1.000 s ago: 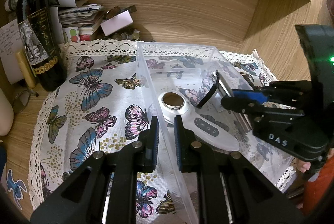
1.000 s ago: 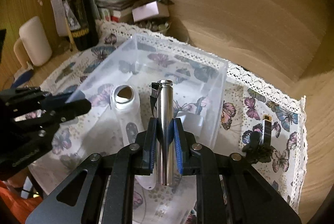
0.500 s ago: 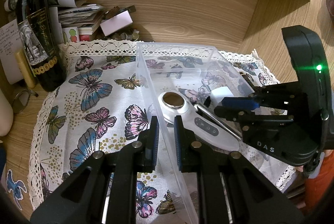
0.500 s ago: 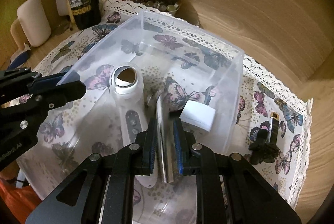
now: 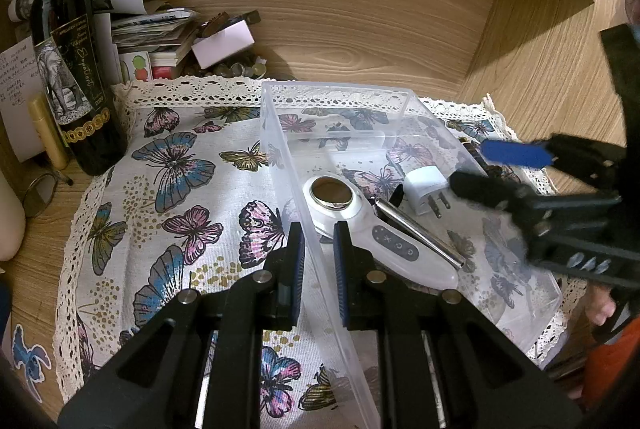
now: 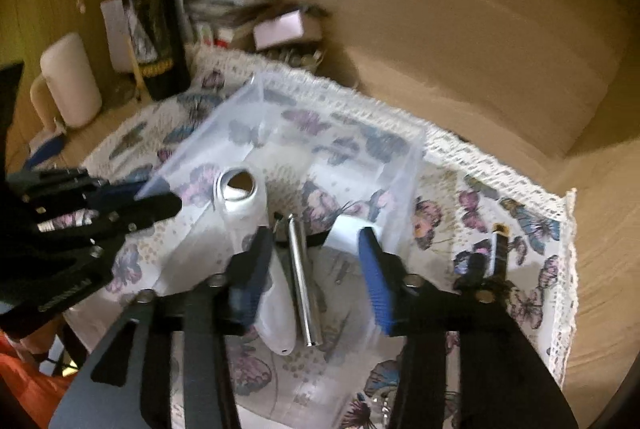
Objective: Organize rigid objects
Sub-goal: 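Lower the silver cylinder into the clear box beside the white device and release, then grasp the black-and-gold tube with the right tool and lift it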
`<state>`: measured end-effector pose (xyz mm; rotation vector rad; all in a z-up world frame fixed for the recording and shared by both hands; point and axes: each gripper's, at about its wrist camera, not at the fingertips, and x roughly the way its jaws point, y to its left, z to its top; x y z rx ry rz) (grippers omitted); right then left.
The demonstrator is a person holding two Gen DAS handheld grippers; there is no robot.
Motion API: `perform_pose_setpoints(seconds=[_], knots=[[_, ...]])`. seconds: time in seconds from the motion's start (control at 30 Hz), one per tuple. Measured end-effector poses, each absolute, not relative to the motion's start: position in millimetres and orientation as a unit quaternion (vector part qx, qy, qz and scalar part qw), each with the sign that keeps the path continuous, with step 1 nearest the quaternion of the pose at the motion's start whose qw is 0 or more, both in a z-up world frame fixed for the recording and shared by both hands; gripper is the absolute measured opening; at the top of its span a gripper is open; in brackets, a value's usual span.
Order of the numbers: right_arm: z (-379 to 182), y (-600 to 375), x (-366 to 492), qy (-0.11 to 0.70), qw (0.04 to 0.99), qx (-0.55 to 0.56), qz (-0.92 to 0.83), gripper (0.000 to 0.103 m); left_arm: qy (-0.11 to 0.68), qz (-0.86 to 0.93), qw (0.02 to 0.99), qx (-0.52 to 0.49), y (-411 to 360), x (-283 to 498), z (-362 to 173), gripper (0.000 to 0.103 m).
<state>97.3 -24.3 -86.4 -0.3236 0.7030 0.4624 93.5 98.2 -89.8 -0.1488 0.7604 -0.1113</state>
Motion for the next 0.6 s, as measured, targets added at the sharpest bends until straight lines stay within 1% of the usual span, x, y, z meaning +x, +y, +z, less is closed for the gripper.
perform_pose_setpoints(seconds=[0.03, 0.1, 0.3, 0.6], knots=[[-82.8, -27.6, 96.1, 0.334, 0.904, -0.153, 0.220, 0.051, 0.371, -0.054, 0.924, -0.072, 98.2, 93.5, -89.8, 0.014], [-75.4, -34.9, 93.3, 0.320, 0.913, -0.144, 0.210, 0.060, 0.370, -0.054, 0.924, -0.072, 98.3, 93.4, -89.8, 0.014], [-60.6, -62.9, 85.7, 0.287, 0.935, -0.132, 0.163, 0.070, 0.371, -0.055, 0.924, -0.072, 98.5, 93.3, -89.8, 0.014], [-69.0, -126.3, 87.7, 0.307, 0.944, -0.087, 0.088, 0.072, 0.372, -0.053, 0.924, -0.070, 96.7, 94.5, -90.0, 0.014]])
